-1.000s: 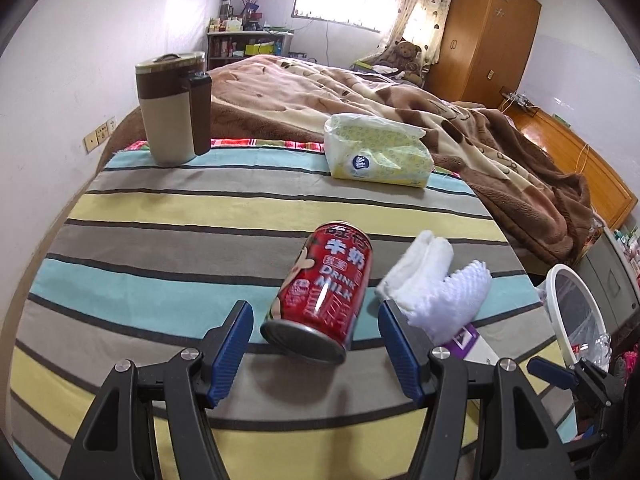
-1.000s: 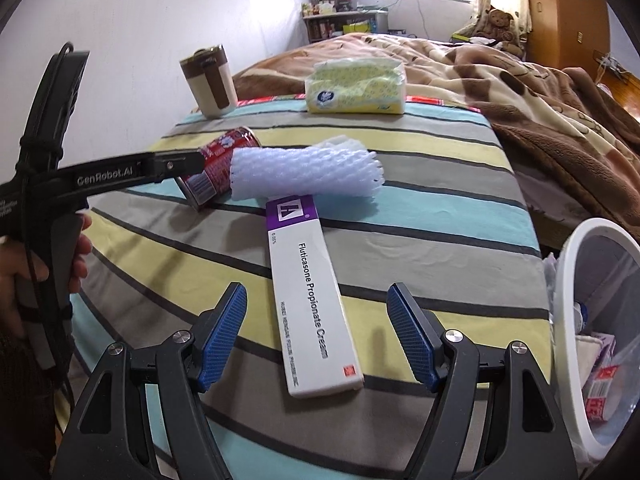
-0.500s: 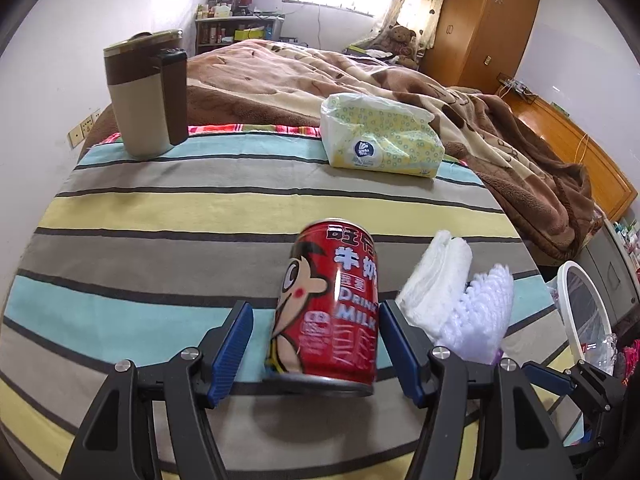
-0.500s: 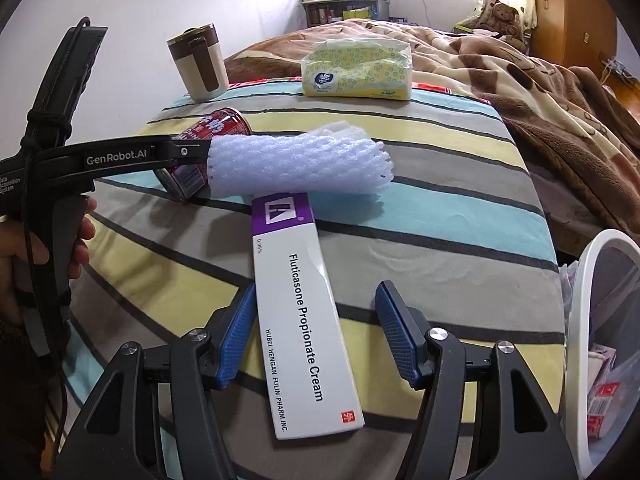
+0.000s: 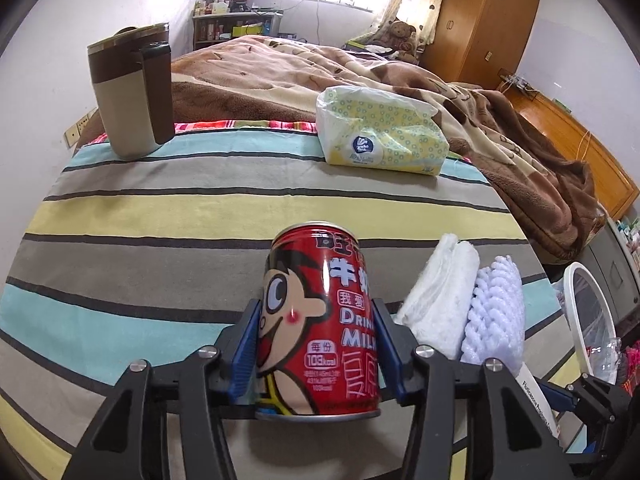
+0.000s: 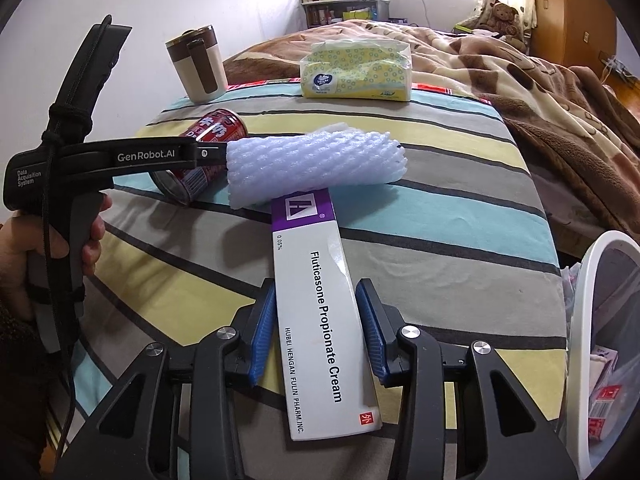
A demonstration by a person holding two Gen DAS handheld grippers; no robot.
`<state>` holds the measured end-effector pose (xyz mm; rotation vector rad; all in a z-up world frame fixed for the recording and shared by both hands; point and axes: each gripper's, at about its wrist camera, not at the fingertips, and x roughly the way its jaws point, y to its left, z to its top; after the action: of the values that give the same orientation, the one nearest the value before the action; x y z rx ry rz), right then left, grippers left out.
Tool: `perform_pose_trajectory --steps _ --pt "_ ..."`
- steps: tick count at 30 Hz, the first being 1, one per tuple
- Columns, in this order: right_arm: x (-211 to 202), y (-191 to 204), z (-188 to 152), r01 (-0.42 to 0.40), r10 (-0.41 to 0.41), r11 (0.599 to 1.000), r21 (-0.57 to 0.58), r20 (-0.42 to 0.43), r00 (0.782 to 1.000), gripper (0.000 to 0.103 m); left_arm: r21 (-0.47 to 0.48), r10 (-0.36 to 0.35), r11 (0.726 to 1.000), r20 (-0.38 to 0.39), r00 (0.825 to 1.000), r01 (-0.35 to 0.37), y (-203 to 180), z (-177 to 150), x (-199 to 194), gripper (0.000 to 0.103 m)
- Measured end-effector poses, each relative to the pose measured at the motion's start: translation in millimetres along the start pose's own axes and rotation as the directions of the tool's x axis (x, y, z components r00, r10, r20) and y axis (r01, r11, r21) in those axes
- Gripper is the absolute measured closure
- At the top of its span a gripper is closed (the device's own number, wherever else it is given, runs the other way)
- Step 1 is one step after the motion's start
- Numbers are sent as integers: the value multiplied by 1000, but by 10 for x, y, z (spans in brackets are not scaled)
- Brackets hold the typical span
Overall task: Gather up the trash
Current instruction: 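Lift the milk can and cream box and carry them toward the wastebasket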
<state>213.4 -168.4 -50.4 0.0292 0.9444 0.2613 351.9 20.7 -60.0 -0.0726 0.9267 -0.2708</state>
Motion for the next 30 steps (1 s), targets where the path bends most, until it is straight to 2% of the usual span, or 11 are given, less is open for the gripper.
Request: perform_pose_trajectory --steps 8,17,22,30 --pt "-84 6 -33 -17 16 1000 5 21 1000 63 -5 11 1000 10 1000 -11 -7 -80 -128 50" --pt "-187 23 -124 -42 41 999 16 32 999 63 -19 -7 1000 30 1000 8 -50 -222 -375 50" --pt "-272 12 -185 -94 93 995 34 31 995 63 -12 -12 1000 47 999 13 -129 -303 -541 50" --pt "-396 46 -307 -99 99 995 0 19 995 63 15 -23 1000 74 997 22 -294 -471 -852 50"
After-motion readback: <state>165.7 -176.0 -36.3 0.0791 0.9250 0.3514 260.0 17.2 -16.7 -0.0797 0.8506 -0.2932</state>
